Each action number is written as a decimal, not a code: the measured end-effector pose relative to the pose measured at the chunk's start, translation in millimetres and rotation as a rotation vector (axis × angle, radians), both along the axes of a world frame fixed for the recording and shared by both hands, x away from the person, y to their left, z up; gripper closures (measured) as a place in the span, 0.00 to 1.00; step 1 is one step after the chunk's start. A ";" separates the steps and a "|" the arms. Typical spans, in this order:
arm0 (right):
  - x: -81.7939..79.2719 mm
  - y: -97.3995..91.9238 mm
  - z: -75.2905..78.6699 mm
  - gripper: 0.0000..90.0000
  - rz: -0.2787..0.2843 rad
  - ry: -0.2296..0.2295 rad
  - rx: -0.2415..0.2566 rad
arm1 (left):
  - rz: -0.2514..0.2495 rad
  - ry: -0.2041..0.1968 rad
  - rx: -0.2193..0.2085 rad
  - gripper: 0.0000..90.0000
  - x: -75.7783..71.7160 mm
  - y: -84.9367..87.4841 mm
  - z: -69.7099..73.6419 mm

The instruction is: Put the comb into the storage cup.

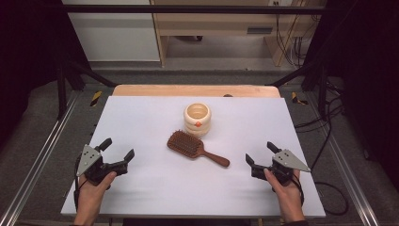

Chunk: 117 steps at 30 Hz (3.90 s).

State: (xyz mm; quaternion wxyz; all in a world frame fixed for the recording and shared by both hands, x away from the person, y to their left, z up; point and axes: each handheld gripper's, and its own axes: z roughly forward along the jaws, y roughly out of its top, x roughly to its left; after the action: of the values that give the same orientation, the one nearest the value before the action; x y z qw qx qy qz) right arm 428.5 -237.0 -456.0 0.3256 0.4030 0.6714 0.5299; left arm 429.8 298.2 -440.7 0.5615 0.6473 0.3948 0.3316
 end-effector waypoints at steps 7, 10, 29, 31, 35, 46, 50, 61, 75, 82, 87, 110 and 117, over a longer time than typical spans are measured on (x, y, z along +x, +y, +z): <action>0.8 2.7 -1.7 0.08 0.007 0.024 -0.009 | -0.001 0.015 0.009 0.08 0.9 -1.9 -1.0; 1.1 4.1 -2.8 0.08 0.009 0.038 -0.015 | -0.002 0.027 0.023 0.10 1.2 -3.5 -1.5; 1.6 20.2 -4.5 0.06 0.037 0.097 -0.023 | -0.054 0.113 0.101 0.78 0.0 -22.7 1.8; 1.3 20.8 -4.4 0.06 0.039 0.101 -0.020 | -0.071 0.128 0.124 0.81 4.2 -28.5 2.6; 0.8 23.3 -4.0 0.06 0.046 0.104 -0.018 | -0.093 0.165 0.165 0.92 14.8 -40.4 2.2; 1.5 25.5 -3.5 0.06 0.065 0.108 -0.009 | -0.112 0.290 0.176 1.00 53.5 -71.2 5.1; 3.0 24.9 -4.4 0.05 0.067 0.115 -0.006 | -0.118 0.315 0.197 1.00 65.2 -84.8 8.6; 2.2 27.5 -3.7 0.05 0.070 0.126 0.003 | -0.125 0.368 0.223 1.00 94.3 -105.4 4.5; 3.4 27.7 -3.6 0.05 0.076 0.139 -0.004 | -0.103 0.447 0.269 1.00 123.1 -116.0 -14.4; 3.8 28.5 -3.9 0.05 0.088 0.139 -0.011 | -0.103 0.486 0.279 1.00 136.1 -116.9 -26.4; 3.1 28.4 -3.7 0.05 0.093 0.143 -0.012 | -0.108 0.496 0.295 1.00 138.3 -119.0 -30.7; 0.9 27.9 -2.6 0.05 0.121 0.157 -0.025 | -0.145 0.491 0.331 1.00 136.1 -128.6 -31.5; -0.2 30.4 -2.9 0.06 0.146 0.174 -0.045 | -0.184 0.479 0.354 1.00 131.7 -143.9 -30.5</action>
State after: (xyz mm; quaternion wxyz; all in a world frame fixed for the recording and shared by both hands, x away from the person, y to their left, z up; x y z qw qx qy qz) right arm 428.4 -206.6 -458.9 0.2356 0.3903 0.7365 0.4997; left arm 561.5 154.3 -471.2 0.3587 0.8276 0.3919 0.1812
